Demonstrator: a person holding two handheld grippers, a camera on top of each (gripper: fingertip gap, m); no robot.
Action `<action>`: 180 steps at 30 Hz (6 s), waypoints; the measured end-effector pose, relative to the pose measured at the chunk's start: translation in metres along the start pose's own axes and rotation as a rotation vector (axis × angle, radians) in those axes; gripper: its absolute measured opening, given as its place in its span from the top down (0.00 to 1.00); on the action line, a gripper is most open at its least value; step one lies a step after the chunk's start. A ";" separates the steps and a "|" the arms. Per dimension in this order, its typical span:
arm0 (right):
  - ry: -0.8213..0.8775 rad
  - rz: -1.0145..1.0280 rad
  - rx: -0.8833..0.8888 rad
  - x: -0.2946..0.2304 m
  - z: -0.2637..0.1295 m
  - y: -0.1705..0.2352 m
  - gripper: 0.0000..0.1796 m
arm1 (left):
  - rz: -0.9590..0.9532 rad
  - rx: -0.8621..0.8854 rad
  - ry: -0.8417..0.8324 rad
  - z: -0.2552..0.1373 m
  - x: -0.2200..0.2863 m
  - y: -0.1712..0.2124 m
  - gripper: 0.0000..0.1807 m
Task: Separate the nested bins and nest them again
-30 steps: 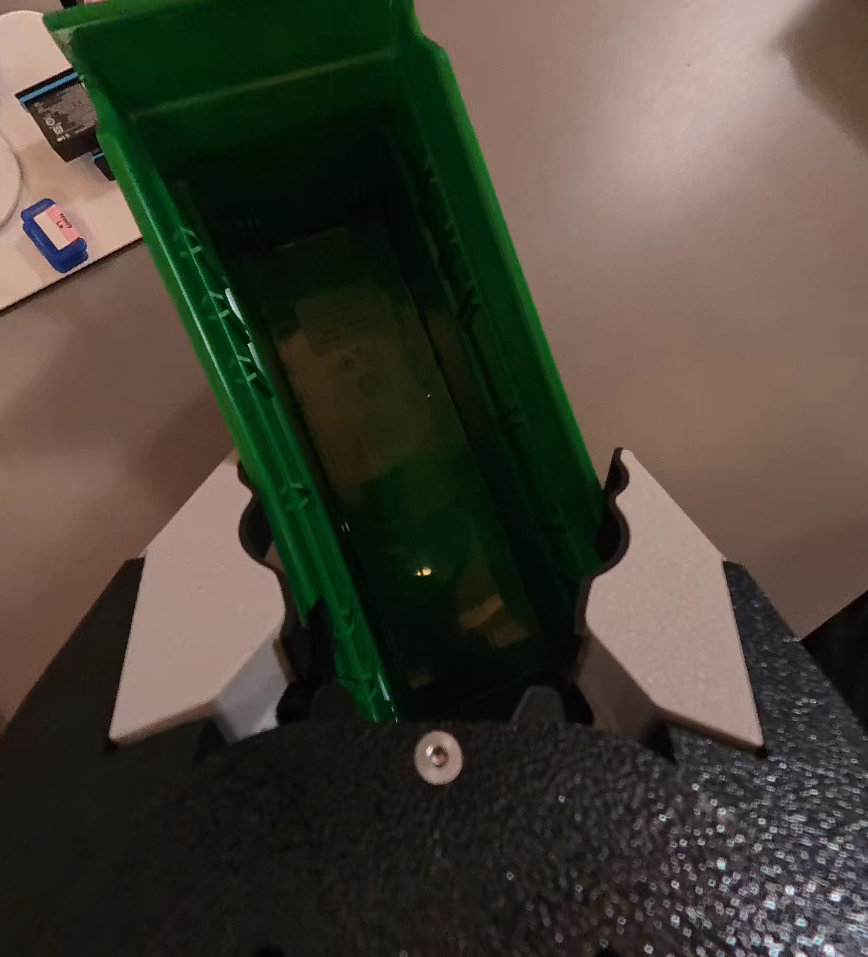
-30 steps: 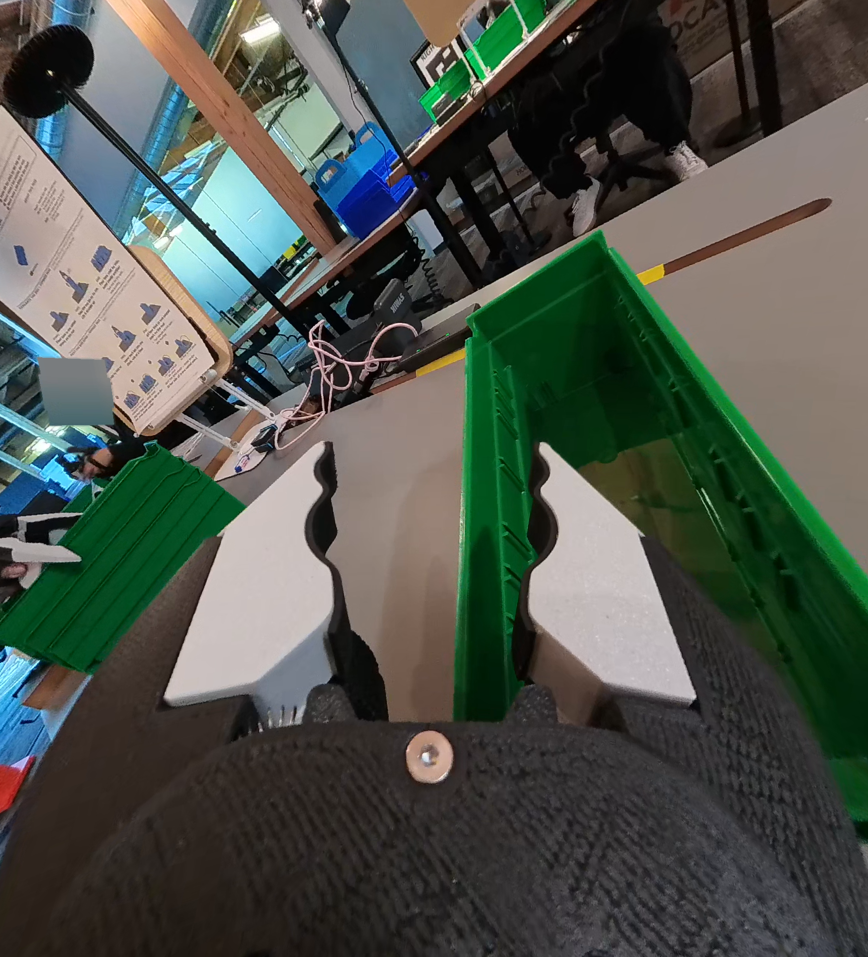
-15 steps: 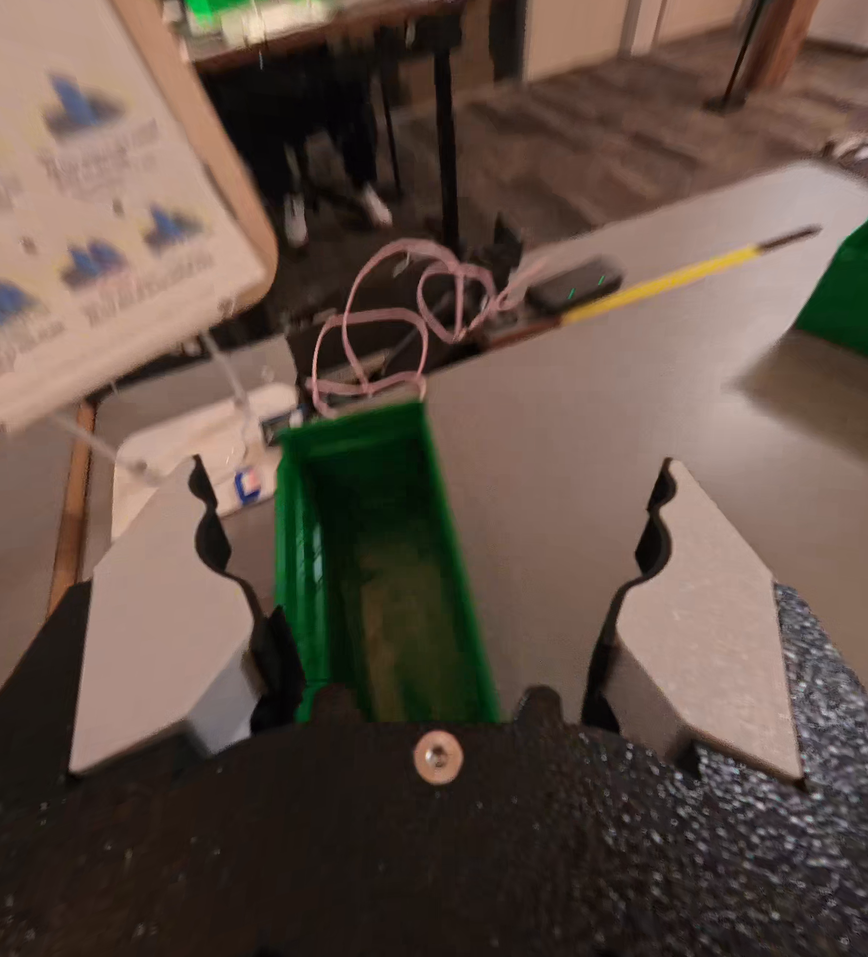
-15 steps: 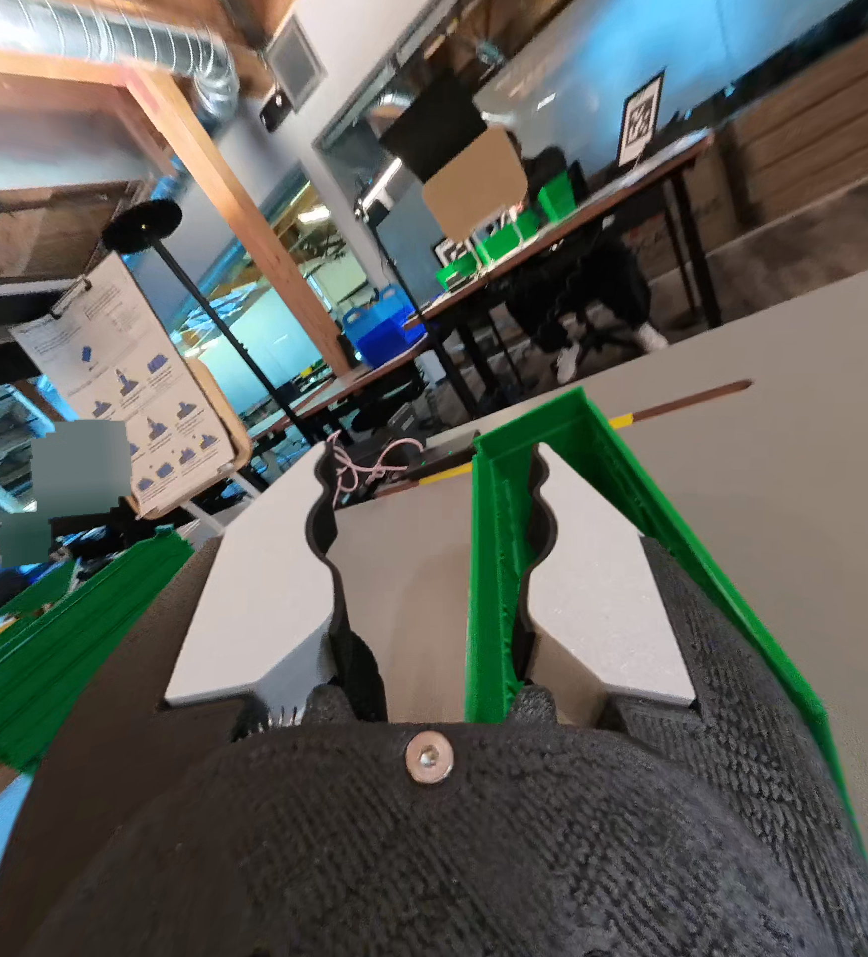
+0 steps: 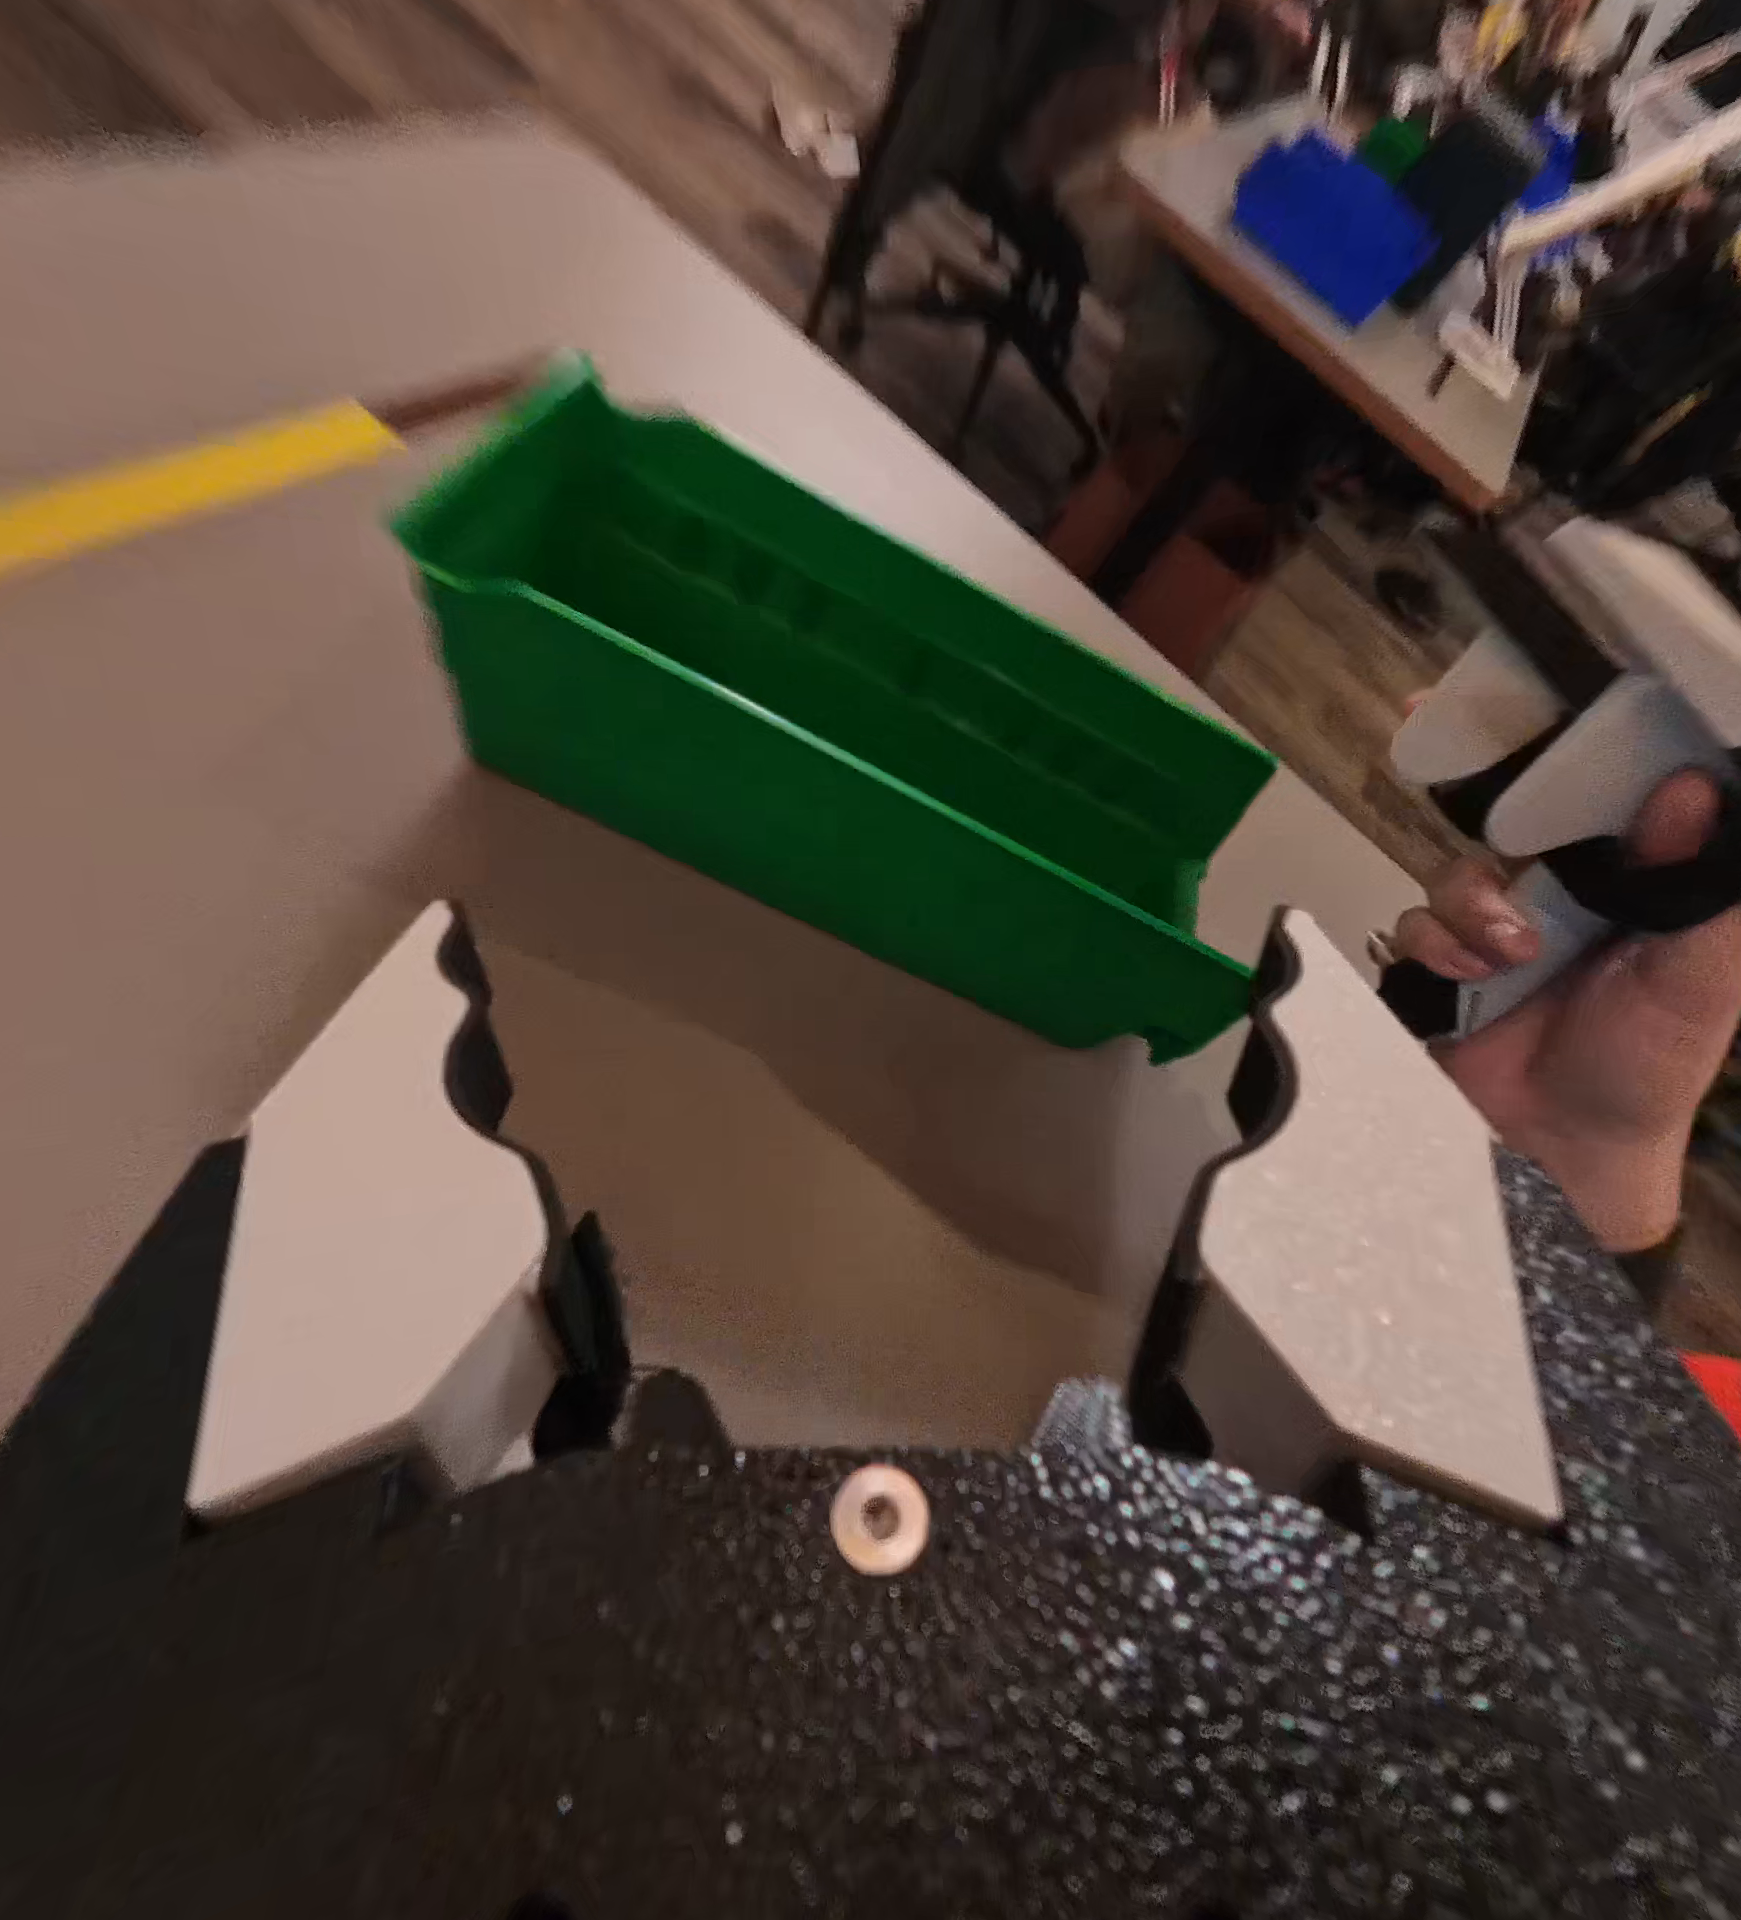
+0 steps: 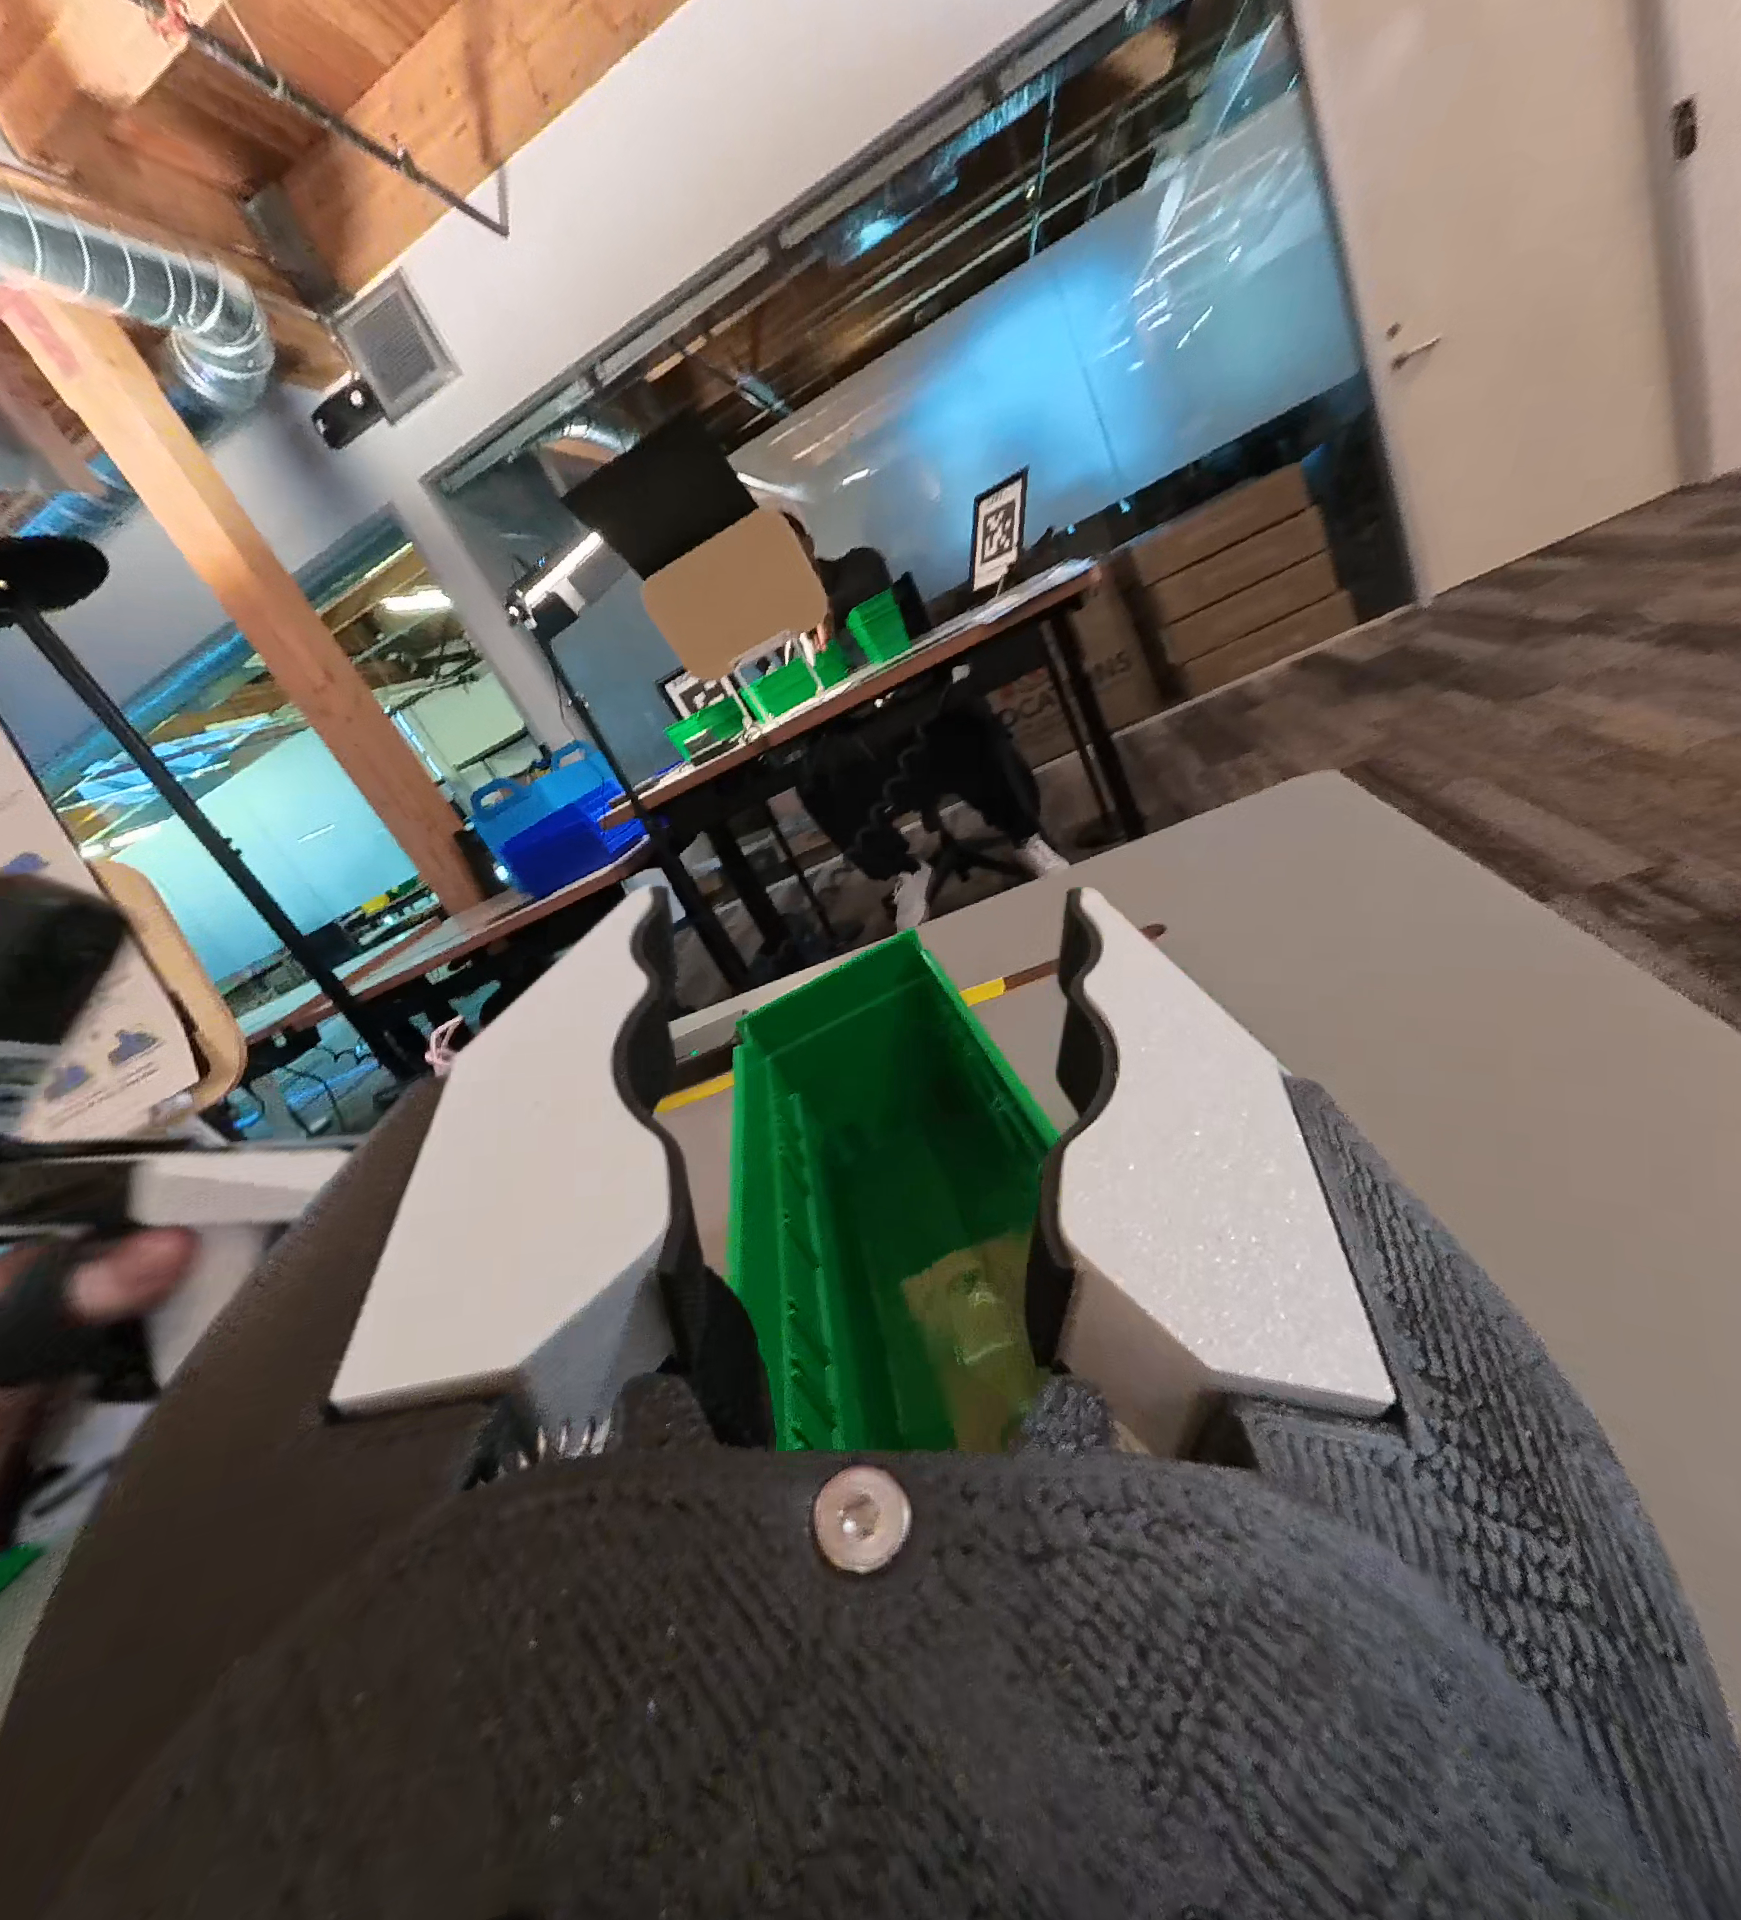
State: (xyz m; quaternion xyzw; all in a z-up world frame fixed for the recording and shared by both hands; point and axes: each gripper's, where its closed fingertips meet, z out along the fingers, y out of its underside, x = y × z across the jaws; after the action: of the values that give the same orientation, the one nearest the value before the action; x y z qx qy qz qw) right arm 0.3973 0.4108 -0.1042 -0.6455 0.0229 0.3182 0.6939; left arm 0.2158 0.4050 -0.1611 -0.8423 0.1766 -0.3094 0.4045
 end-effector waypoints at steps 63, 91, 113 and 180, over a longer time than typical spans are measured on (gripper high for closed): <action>-0.187 0.187 -0.080 -0.024 0.010 0.017 0.59 | 0.222 -0.634 -0.386 -0.164 -0.113 0.139 0.12; -0.201 0.204 -0.106 -0.027 0.011 0.021 0.59 | 0.067 -0.105 -0.644 -0.338 -0.133 0.063 0.37; -0.200 0.212 -0.113 -0.026 0.012 0.023 0.59 | -0.205 -0.101 -0.730 -0.508 -0.192 0.099 0.37; 0.034 -0.286 -0.029 -0.018 0.016 0.032 0.59 | -0.120 0.688 -0.474 -0.513 -0.206 0.205 0.12</action>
State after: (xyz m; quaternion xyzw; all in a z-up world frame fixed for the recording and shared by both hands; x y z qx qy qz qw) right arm 0.3624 0.4167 -0.1218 -0.6575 -0.0623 0.2056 0.7222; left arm -0.2880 0.0991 -0.1544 -0.7148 -0.0843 -0.1710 0.6728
